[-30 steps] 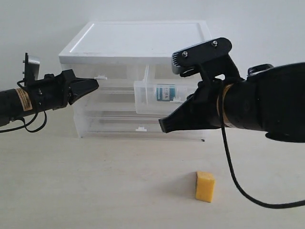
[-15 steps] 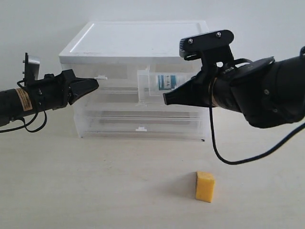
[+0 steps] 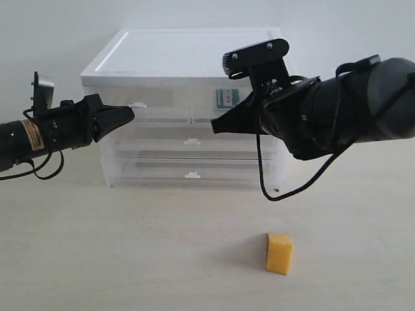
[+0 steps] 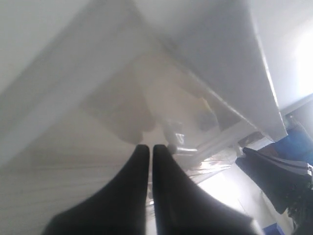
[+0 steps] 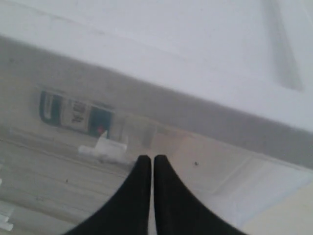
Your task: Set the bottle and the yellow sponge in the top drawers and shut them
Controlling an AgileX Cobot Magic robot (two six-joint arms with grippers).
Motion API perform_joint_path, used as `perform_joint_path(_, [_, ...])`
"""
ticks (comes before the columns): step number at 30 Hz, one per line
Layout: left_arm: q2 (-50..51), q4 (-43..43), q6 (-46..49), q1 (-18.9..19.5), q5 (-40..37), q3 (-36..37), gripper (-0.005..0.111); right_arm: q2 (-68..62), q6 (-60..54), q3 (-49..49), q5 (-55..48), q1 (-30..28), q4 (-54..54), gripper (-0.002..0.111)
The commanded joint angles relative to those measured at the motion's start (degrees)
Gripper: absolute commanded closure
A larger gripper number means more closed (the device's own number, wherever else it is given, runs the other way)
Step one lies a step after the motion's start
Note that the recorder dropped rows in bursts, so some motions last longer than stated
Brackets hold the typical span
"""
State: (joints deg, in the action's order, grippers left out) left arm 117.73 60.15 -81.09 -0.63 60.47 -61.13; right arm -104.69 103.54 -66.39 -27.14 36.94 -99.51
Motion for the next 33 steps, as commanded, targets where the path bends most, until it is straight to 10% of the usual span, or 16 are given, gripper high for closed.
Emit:
perform_joint_path(1, [-0.15,-4.21,-0.18,0.6,-0.51,-0.93,0.103,0.06,-0.68,-2.4,-2.07,-0.41,-0.44,0.108])
perform_joint_path(24, [-0.15,-3.99,-5.24,0.6,4.72,-0.93,0.102,0.06,2.36,-3.55,18.87,-9.29,-0.09,0.108])
perform_joint_path(33, [-0.15,-2.08,-8.65,0.6,1.41,-0.93,0.046,0.06,2.36,-3.55,20.33,-9.29,-0.09,0.108])
